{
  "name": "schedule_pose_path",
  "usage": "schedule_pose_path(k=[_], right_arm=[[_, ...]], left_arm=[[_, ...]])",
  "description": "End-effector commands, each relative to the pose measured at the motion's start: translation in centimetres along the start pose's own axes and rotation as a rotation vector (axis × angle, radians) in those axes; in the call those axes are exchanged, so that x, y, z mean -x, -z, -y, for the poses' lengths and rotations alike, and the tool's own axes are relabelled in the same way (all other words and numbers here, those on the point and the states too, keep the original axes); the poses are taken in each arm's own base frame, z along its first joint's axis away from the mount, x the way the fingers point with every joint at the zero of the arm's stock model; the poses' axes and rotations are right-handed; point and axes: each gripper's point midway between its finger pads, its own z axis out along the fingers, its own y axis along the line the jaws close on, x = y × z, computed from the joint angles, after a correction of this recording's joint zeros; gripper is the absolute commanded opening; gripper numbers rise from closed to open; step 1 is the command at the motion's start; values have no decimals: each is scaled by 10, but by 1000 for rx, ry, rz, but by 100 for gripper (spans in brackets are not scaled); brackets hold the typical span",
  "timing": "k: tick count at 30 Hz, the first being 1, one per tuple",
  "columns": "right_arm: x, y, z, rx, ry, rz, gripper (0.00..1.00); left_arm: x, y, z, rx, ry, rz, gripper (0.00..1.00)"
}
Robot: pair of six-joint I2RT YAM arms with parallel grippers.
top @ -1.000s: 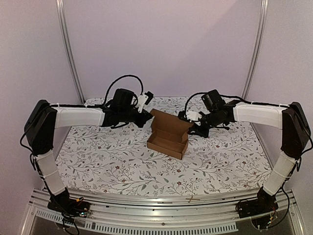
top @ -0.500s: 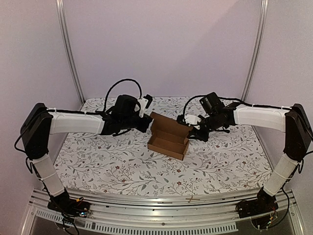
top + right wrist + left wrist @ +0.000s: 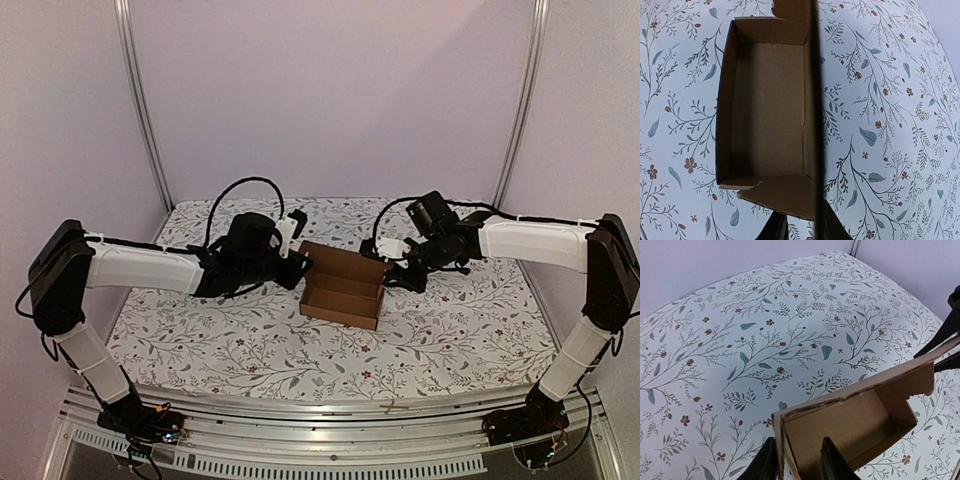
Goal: Fold the paper box
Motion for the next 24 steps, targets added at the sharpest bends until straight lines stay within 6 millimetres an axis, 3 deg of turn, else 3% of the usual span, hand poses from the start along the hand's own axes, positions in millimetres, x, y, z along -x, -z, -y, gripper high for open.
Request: schedule_pose_path(k=[1,11,15,20,24], right_arm=[[-4,-5,-5,13,3,-19,20],[-1,-4,-4,14,-10,-12,20],[2,-2,-2,7,-23,-6,20],[4,-1,0,-7,-43,-9,20],[6,0,0,-17,-55,-12,20]], left_arm=[[8,12,5,-12,45,45,31],[-13,1,-2,29,131,3,29],[-18,-2,5,-6,146,-14,18],[-22,1,11,11,141,-24,18],[-26,1,13,34,135,-29,12]])
